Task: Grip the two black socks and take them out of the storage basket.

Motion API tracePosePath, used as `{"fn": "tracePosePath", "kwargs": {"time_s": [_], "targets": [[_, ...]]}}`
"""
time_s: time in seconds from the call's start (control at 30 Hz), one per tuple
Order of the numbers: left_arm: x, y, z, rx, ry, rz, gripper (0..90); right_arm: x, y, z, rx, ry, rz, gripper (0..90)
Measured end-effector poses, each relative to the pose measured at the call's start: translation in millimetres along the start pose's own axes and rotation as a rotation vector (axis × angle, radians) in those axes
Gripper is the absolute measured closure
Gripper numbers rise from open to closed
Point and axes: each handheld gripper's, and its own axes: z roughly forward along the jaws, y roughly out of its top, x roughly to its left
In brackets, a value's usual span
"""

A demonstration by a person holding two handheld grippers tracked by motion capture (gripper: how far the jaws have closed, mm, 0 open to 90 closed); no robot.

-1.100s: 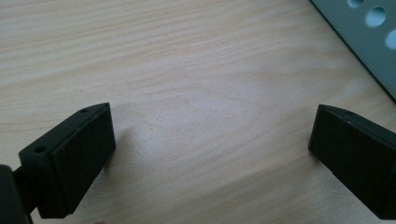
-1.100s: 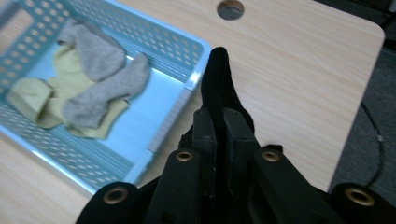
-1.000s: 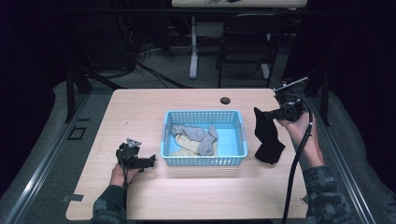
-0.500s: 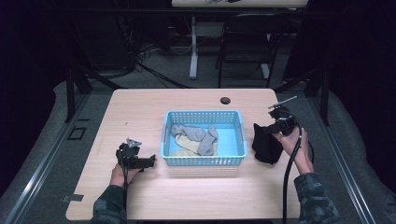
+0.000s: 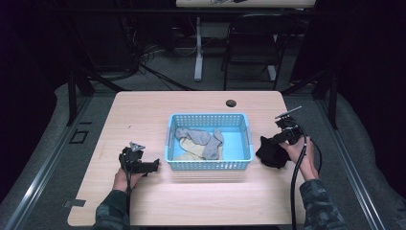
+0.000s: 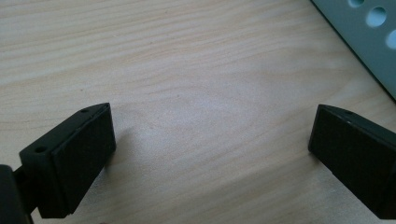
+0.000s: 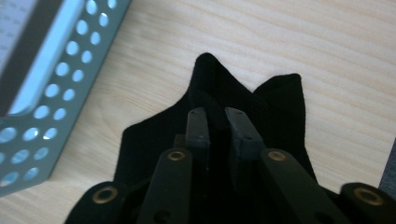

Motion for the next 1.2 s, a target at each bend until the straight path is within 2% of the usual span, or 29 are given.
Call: {"fn": "tracePosePath", "kwargs": {"time_s": [0.03,0.07,0.13,0.23,0.43,0.57,0.8,0.93,1.07,1.2], "targets": [[0.0,0.0,0.0,0.0,0.0,0.0,0.7,0.1,-1.0,3.2,-0.008,-0.001,0.021,77.4],[0.0,0.0,0.0,0.0,0.0,0.0,0.7,-2.1,-0.6,3.2,0.019,0.001,0.01,75.6],[0.0,0.0,0.0,0.0,0.0,0.0,0.7,-3.8,-0.7,3.5,0.018,0.008,0.018,68.8],[0.0,0.0,0.0,0.0,0.0,0.0,0.7,-3.2,-1.5,-0.9,0.004,-0.011,0.02,57.6],[0.0,0.0,0.0,0.0,0.0,0.0,0.7,-5.8,-4.4,-20.5,-0.046,-0.006,0.028,39.4],[0.0,0.0,0.0,0.0,0.0,0.0,0.7,-3.2,-8.3,-35.9,-0.087,0.017,0.027,29.6],[-0.1,-0.1,0.0,0.0,0.0,-0.001,0.7,7.9,-16.4,-63.3,-0.113,0.055,-0.014,16.5],[-0.2,-0.1,-0.1,0.0,0.001,-0.001,0.7,15.1,-23.8,-76.8,-0.132,0.071,-0.039,12.9],[-0.3,-0.3,-0.3,0.0,0.001,-0.001,0.7,24.3,-33.1,-84.4,-0.147,0.079,-0.071,7.7],[-0.4,-0.4,-0.4,0.0,0.001,-0.002,0.7,32.7,-45.9,-85.9,-0.134,0.073,-0.101,4.2]]}}
